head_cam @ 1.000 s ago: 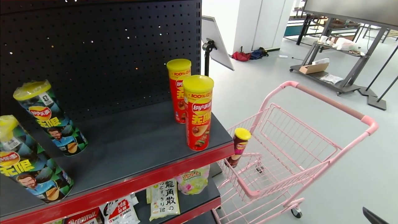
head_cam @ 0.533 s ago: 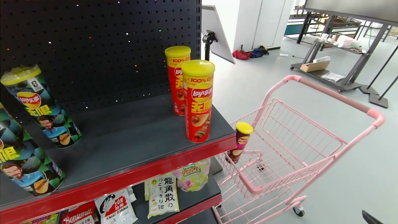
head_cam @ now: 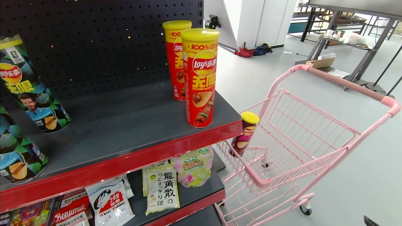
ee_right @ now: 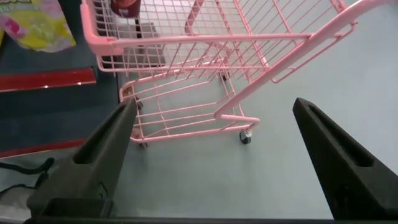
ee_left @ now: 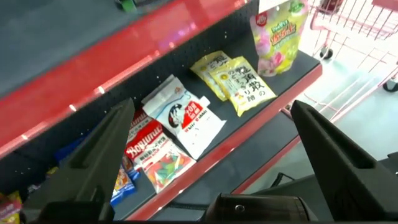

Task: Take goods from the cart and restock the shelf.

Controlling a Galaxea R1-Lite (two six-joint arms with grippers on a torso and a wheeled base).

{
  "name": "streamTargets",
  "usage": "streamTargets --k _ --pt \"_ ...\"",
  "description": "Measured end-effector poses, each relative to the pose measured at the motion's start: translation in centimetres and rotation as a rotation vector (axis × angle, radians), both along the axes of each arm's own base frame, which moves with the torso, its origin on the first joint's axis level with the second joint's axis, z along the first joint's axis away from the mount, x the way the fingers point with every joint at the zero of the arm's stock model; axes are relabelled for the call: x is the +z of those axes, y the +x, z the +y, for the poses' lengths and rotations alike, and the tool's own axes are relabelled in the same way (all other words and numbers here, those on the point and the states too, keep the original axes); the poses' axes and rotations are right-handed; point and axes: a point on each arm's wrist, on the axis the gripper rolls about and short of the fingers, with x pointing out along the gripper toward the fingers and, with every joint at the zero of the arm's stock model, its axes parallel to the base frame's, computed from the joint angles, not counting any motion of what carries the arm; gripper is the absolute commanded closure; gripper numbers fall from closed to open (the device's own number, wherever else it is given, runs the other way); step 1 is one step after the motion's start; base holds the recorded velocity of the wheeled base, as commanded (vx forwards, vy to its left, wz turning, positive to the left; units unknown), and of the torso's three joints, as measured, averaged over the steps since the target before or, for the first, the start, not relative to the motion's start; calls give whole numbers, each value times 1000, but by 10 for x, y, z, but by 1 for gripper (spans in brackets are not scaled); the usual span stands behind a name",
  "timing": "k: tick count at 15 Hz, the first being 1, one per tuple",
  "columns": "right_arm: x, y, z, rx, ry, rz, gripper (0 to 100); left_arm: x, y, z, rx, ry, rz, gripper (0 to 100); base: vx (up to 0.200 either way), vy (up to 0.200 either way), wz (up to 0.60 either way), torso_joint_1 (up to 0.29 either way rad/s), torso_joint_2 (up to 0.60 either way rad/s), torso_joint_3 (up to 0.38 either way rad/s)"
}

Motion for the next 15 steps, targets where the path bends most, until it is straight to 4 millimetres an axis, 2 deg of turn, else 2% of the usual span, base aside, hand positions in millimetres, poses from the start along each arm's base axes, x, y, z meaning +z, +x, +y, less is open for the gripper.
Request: streamTargets --k 4,7,11,13,15 --pt "2 9 0 -14 7 42 0 -1 1 0 1 6 5 0 0 0 0 -41 130 84" --pt "23 35 1 -33 60 53 0 -5 3 -1 17 13 18 0 0 0 0 0 0 0" --pt "39 106 5 -25 140 29 0 -12 12 -4 48 -38 15 0 0 0 0 0 0 0" --pt "37 146 12 67 201 4 0 -17 21 -6 83 -85 -18 0 0 0 0 0 0 0" --pt "30 178 21 201 273 -5 0 -25 27 -8 105 -86 -14 0 0 0 0 0 0 0"
